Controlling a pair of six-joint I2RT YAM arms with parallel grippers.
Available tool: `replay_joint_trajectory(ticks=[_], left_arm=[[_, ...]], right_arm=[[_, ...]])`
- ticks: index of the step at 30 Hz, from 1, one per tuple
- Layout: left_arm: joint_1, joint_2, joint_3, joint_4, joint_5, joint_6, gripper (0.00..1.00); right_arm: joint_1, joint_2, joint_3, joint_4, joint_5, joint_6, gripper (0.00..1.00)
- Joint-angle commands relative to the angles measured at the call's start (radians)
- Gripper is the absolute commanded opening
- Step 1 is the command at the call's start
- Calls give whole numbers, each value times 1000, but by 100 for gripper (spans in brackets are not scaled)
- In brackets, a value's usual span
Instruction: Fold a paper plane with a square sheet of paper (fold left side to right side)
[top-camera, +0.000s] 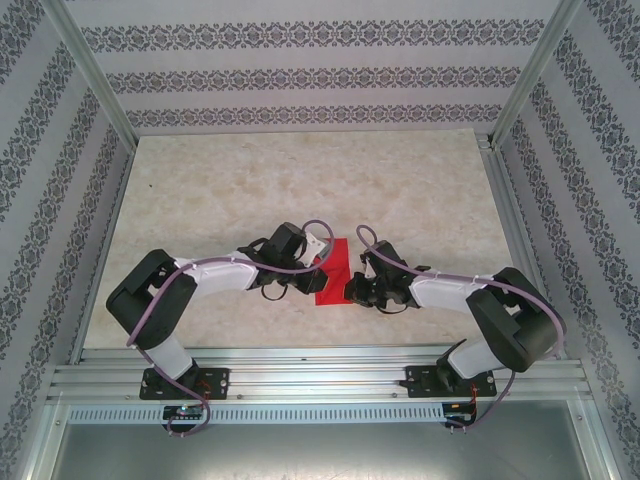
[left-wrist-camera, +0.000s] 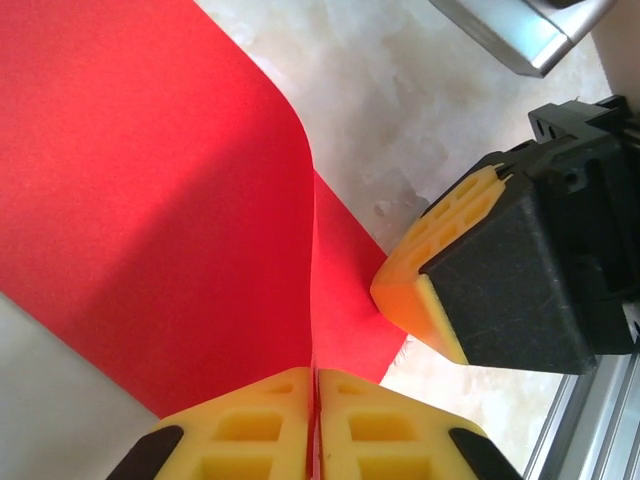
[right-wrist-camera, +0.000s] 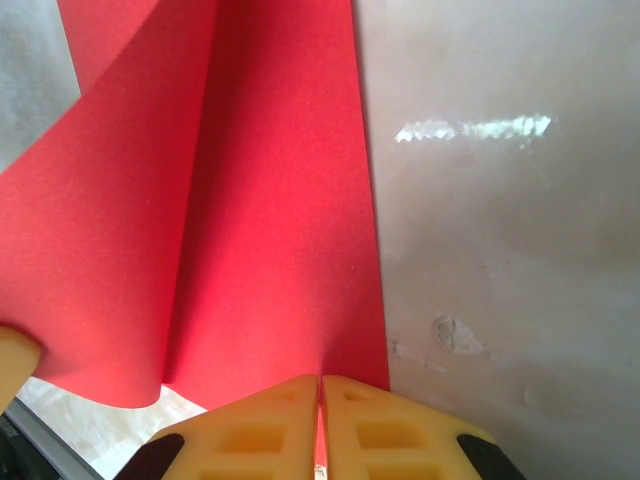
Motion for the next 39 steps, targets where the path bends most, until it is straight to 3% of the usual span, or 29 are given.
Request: replay_joint_trajectory(ticks=[1, 39], left_arm=[[22, 14, -9, 12, 29, 34, 12], [92, 124, 61, -17, 38, 95, 16]], right_arm=[[11, 29, 16, -46, 50, 3, 11], [30, 68, 39, -115, 78, -35, 11]])
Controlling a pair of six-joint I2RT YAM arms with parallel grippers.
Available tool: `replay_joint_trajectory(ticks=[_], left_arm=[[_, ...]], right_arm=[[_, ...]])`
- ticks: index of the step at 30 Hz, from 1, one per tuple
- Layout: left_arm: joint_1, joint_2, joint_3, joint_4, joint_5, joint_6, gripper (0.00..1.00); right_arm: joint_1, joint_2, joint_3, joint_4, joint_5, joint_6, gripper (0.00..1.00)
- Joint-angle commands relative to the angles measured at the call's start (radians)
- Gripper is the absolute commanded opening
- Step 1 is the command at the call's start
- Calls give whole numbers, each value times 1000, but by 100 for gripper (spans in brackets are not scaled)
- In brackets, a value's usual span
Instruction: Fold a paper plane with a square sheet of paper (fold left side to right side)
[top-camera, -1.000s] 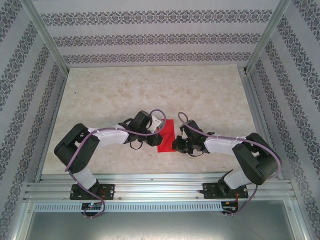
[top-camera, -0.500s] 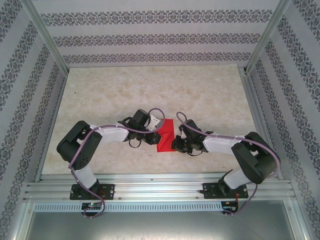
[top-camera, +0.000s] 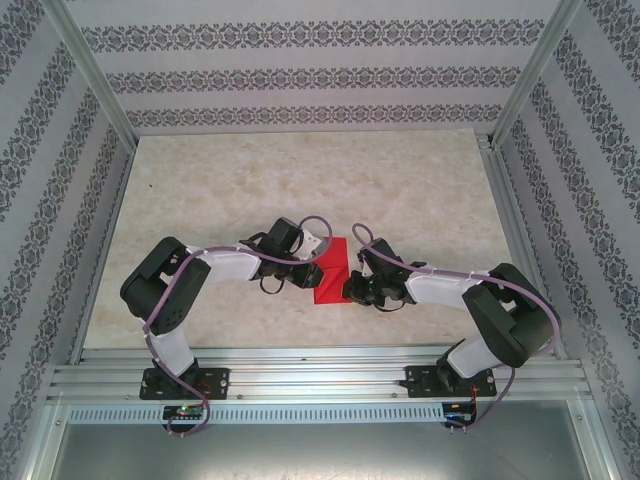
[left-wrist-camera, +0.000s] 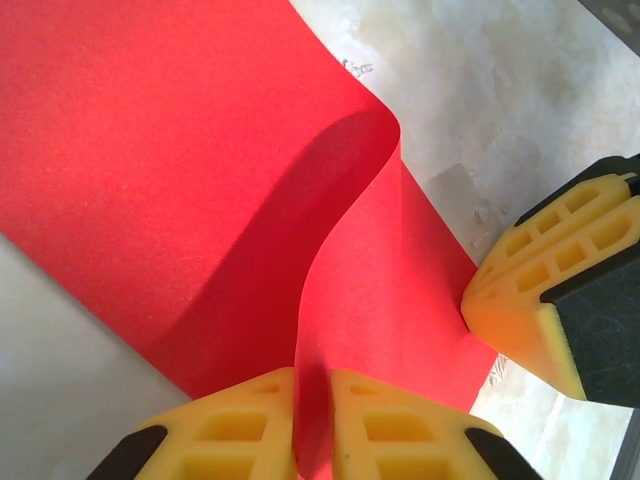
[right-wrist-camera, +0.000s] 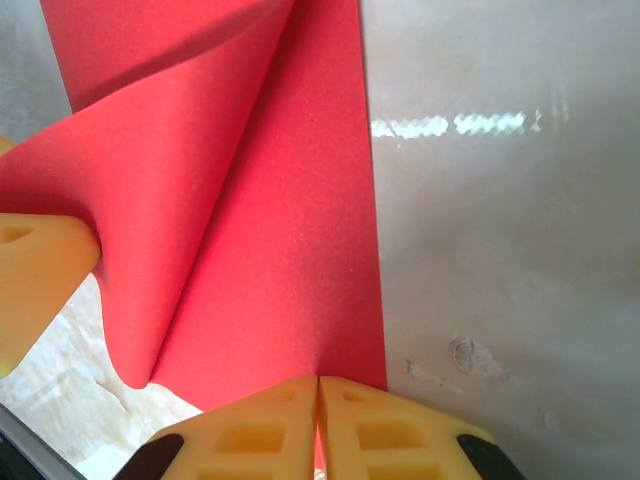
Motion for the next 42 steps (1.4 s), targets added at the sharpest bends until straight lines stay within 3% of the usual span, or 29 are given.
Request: replay_joint_trajectory(ticks=[1, 35, 42], left_arm=[[18, 18, 16, -2, -1, 26, 16], [28, 62, 28, 39, 34, 14, 18], [28, 78, 16, 25, 10, 23, 18]], right_arm=[[16, 38, -6, -67, 62, -22, 11], [21, 58, 1, -66, 60, -21, 11], [15, -11, 26, -55, 58, -23, 13]])
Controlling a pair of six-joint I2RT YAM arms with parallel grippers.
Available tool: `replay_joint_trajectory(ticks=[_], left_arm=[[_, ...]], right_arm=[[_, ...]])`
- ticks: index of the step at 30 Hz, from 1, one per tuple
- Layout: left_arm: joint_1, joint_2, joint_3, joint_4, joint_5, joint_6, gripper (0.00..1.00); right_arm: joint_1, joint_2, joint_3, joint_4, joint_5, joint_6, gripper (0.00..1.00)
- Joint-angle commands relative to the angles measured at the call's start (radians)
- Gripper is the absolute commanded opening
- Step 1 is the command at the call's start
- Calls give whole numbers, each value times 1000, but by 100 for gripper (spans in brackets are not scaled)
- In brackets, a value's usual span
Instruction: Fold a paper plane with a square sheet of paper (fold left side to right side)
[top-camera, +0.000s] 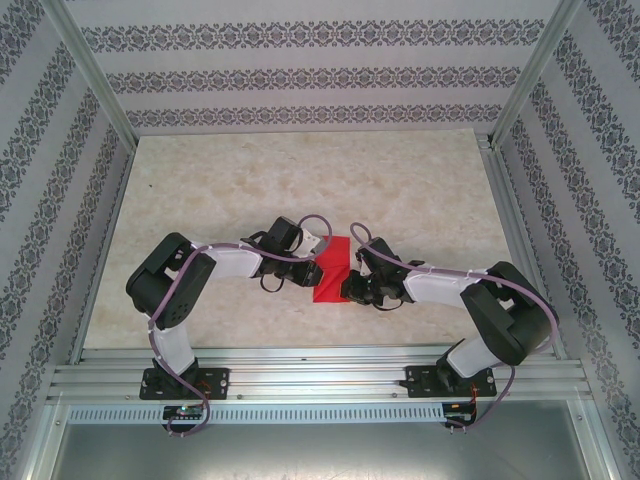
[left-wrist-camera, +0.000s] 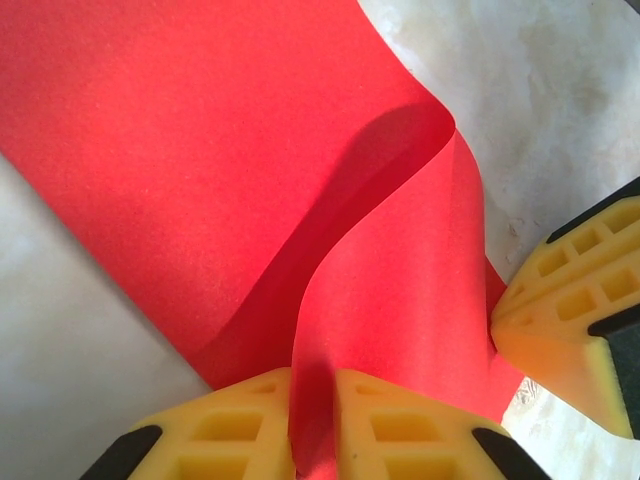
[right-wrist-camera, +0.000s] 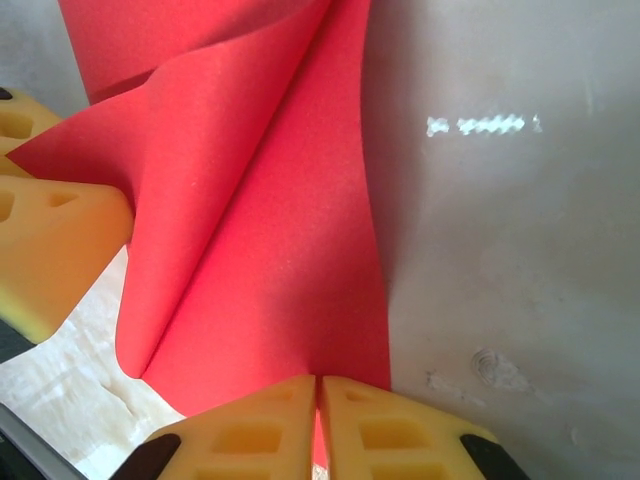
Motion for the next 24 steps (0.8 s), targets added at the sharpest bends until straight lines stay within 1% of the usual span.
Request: replay_joint_trajectory(ticks=[1, 7, 11, 17, 24], left_arm=[[10, 32, -1, 10, -6, 24, 18], [10, 39, -6, 18, -10, 21, 18], [9, 41, 1, 18, -7, 23, 18], [9, 49, 10, 15, -5, 24, 18], [9, 56, 12, 10, -9, 28, 18]], right_arm=[[5, -33, 15, -51, 52, -23, 13], [-27, -125, 24, -61, 41, -9, 15], [-32, -149, 18, 11, 36, 39, 14], [-26, -83, 41, 167, 45, 125, 13], [-9, 25, 105, 201, 55, 138, 13]])
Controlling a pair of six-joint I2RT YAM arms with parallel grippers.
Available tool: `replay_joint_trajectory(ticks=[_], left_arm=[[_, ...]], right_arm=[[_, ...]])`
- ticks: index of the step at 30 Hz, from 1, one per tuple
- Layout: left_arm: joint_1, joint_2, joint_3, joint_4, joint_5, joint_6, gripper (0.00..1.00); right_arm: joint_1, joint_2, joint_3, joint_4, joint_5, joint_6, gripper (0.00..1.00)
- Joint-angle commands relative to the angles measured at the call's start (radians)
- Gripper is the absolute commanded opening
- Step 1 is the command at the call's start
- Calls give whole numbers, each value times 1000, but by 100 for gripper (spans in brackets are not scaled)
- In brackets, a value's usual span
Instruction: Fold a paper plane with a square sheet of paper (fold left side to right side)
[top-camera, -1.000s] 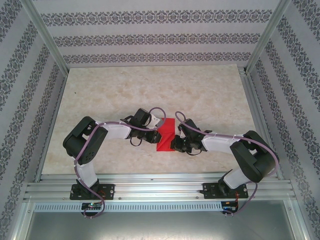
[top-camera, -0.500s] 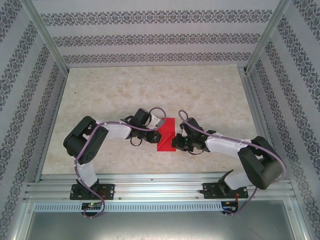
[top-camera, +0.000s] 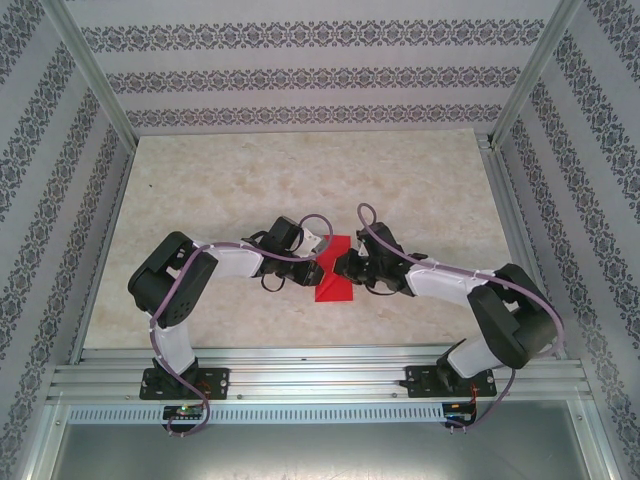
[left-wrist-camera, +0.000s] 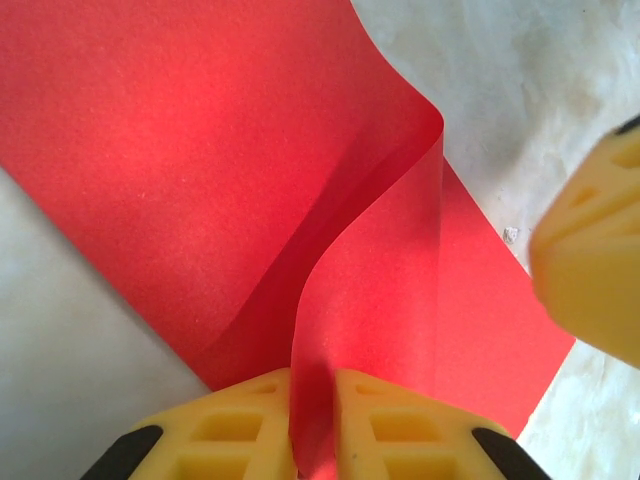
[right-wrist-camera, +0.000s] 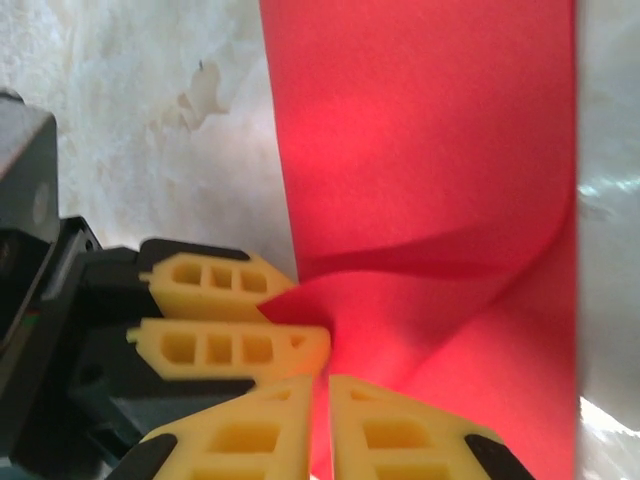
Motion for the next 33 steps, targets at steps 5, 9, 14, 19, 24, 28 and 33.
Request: replay_joint_trajectory(ticks=[5, 9, 14, 19, 24, 28, 33], left_arm=[[9, 48, 7, -4, -20, 28, 18], [9, 52, 8, -5, -22, 28, 18], [9, 61, 13, -4, -29, 28, 18], [9, 65, 17, -9, -33, 27, 18], [9, 69, 19, -13, -39, 29, 18], [9, 73, 19, -7, -48, 21, 18], [9, 76, 23, -5, -68, 6, 13]], right_arm=[[19, 88, 43, 66, 32, 25, 13], [24, 117, 40, 62, 35, 21, 13], [26, 133, 33, 52, 44, 12, 13], [25, 136, 29, 37, 52, 2, 13], [26, 139, 25, 23, 61, -5, 13], [26, 147, 22, 24, 60, -7, 13], [25, 147, 22, 20, 62, -8, 13]])
